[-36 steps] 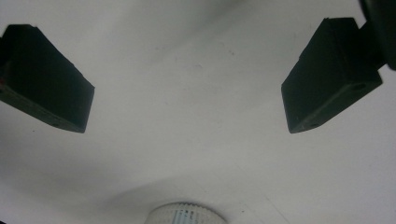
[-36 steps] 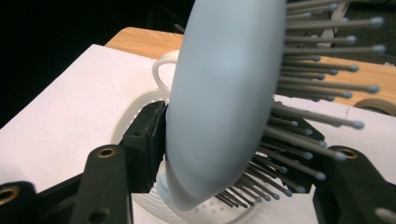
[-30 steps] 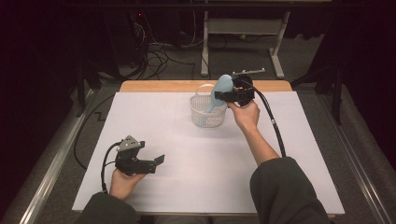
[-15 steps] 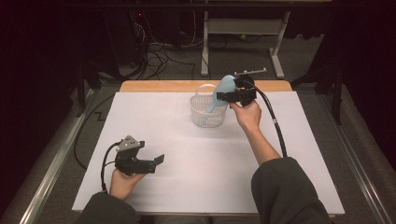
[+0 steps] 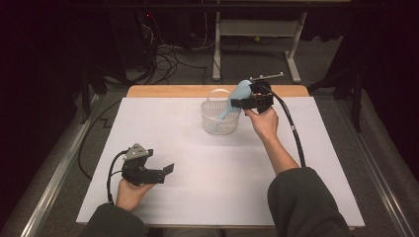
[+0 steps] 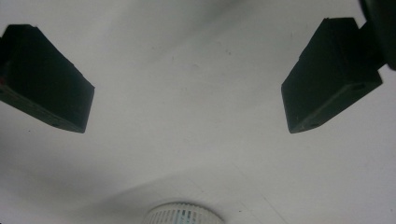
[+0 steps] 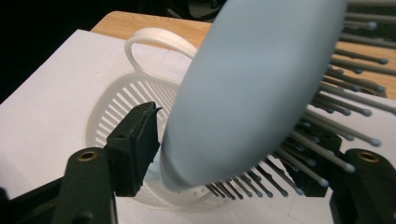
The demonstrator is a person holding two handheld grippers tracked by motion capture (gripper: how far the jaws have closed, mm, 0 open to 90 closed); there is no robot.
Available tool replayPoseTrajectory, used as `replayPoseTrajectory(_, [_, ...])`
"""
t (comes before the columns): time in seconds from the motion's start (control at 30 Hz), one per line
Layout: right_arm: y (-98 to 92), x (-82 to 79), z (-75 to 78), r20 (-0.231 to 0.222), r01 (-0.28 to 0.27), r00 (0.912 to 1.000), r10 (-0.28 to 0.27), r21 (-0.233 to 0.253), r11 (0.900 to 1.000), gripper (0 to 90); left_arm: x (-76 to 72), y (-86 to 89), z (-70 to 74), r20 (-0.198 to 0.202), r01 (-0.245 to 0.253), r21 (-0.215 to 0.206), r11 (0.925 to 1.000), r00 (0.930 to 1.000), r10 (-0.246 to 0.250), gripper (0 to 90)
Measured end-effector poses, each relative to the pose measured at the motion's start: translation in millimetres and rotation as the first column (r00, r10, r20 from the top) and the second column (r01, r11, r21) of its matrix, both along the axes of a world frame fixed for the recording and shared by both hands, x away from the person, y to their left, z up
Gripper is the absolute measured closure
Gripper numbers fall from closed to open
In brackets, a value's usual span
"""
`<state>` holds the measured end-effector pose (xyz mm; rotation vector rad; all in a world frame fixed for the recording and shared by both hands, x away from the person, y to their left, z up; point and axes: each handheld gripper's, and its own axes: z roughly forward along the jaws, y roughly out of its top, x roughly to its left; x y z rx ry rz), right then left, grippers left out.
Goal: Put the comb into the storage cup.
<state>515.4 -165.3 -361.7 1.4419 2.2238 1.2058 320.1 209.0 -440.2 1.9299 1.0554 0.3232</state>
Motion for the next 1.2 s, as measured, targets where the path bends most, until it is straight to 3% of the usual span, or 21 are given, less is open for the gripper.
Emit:
replayPoseTrajectory(0.13, [0.0, 0.8, -2.1, -0.014, 0.004, 0.9999, -0.004, -0.021, 1.000, 31.2, 0.0, 0.2, 0.0, 0.002, -0.001, -0.002, 1.0000, 1.0000, 0.001, 1.6])
replayPoseTrajectory(0.53, [-4.0, -1.3, -0.6, -0.017, -0.004, 0.9999, 0.004, -0.022, 1.000, 25.9, -0.4, 0.6, 0.4, 0.004, -0.004, -0.004, 1.0000, 1.0000, 0.004, 1.6])
replayPoseTrajectory(0.63, [-8.6, -4.1, 0.2, 0.007, 0.011, 0.9999, -0.011, 0.005, 1.000, 26.3, -0.4, 0.7, 0.5, 0.006, -0.005, -0.006, 1.0000, 1.0000, 0.005, 1.6])
replayPoseTrajectory(0.9, [-24.1, -11.4, 2.7, 0.034, 0.021, 0.9992, -0.022, 0.020, 1.000, 26.4, 0.4, -0.3, 0.0, 0.004, -0.006, 0.000, 1.0000, 1.0000, 0.006, 1.6])
replayPoseTrajectory(1.2, [-29.9, -21.7, 2.7, 0.066, 0.001, 0.9978, 0.001, -0.028, 1.000, 26.8, 0.2, -1.3, -0.5, 0.007, -0.010, 0.005, 0.9999, 0.9999, 0.010, 1.6])
